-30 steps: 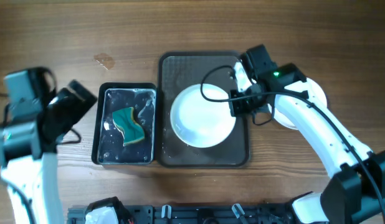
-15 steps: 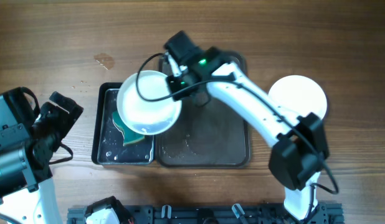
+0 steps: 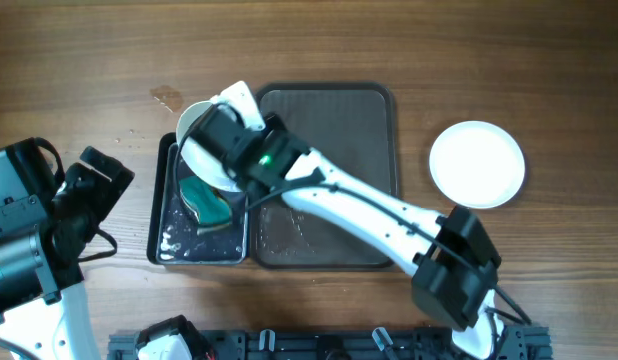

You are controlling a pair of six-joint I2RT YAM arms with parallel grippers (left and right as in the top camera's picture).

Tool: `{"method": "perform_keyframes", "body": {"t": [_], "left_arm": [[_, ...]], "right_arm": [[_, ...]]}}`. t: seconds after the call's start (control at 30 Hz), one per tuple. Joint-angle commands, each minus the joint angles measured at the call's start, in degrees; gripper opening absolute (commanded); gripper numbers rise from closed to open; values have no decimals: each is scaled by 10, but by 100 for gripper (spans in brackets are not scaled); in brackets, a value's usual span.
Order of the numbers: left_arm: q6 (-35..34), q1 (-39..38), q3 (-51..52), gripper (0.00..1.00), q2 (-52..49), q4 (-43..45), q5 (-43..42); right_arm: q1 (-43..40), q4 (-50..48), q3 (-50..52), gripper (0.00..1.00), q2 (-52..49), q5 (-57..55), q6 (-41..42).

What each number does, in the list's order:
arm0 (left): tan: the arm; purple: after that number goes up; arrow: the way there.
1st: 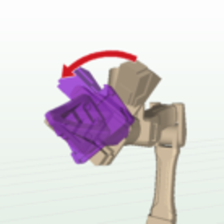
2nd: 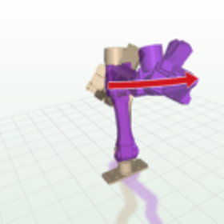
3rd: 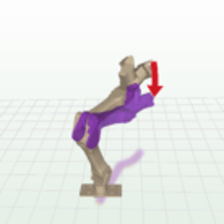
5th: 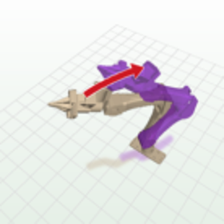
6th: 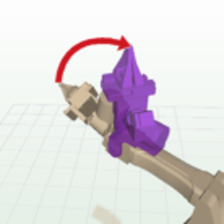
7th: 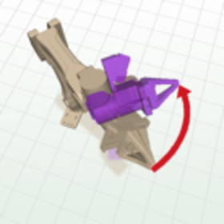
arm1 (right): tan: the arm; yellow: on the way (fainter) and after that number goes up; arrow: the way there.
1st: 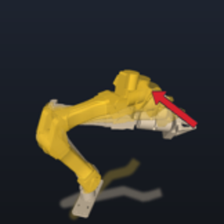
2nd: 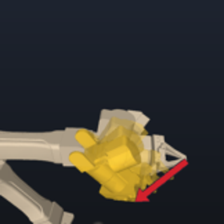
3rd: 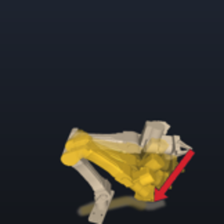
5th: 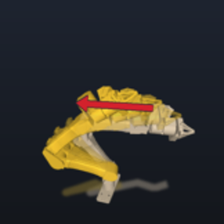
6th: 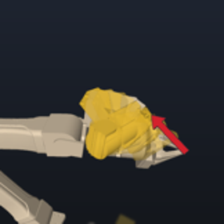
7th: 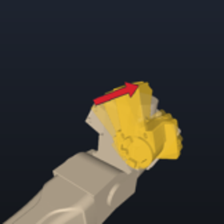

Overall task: Clean dirty plates on tray and stack at the side
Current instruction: 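Lift the cleaned plate with right gripper and carry it rightward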

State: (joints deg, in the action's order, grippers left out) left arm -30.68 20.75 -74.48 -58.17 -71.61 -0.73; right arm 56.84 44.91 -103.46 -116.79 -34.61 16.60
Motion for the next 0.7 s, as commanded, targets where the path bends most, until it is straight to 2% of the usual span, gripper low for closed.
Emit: {"method": "perform_keyframes", "body": {"t": [0.0, 0.33, 0.67], "left_arm": [[3, 5, -7, 100, -1, 2, -3], [3, 5, -7, 100, -1, 2, -3], [3, 5, -7, 100, -1, 2, -3]], "right_arm": [[30, -5, -15, 4, 33, -120, -1], [106, -8, -15, 4, 46, -293, -1], [138, -8, -15, 4, 46, -349, -1]]}}
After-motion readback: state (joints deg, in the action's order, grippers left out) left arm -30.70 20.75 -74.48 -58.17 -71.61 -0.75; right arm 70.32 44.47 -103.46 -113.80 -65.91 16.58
